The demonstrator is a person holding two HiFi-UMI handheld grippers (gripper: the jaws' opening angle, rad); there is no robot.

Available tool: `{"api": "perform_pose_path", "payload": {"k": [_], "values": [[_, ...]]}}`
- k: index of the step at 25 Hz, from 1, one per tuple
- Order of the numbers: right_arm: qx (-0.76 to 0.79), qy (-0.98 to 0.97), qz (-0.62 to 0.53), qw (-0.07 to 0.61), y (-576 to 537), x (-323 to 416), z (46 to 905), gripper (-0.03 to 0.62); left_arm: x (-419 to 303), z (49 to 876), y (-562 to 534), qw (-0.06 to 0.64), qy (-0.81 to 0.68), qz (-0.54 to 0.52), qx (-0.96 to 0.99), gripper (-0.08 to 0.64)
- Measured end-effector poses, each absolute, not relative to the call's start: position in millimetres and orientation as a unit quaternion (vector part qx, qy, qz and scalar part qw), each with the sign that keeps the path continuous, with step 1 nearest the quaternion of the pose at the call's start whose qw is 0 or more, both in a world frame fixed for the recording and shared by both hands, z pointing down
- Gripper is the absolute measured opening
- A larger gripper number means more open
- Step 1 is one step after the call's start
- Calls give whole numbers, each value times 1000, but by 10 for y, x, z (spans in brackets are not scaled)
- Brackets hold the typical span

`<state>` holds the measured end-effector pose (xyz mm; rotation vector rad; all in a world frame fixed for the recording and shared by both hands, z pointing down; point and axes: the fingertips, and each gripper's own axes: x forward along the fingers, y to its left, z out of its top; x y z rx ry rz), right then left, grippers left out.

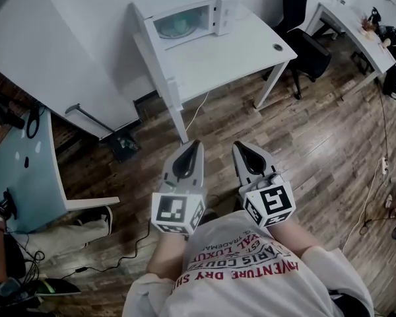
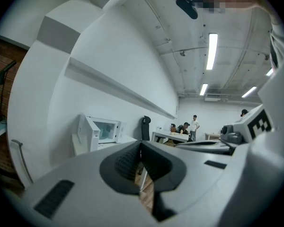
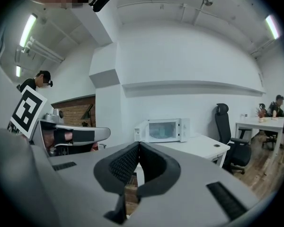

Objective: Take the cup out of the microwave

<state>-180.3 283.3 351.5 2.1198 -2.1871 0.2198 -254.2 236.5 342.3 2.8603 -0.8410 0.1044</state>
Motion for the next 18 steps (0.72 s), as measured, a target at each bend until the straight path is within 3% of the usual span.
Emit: {"api": "perform_pose_path", "payload": {"k": [9, 18], "values": [[666, -741, 75, 37, 2324, -1258, 3549, 12, -2001, 3454, 1930, 78, -310, 41, 947, 8], [619, -782, 70, 41, 1640, -154, 3397, 12, -942, 3381, 1377, 82, -369, 39, 925, 8]]}}
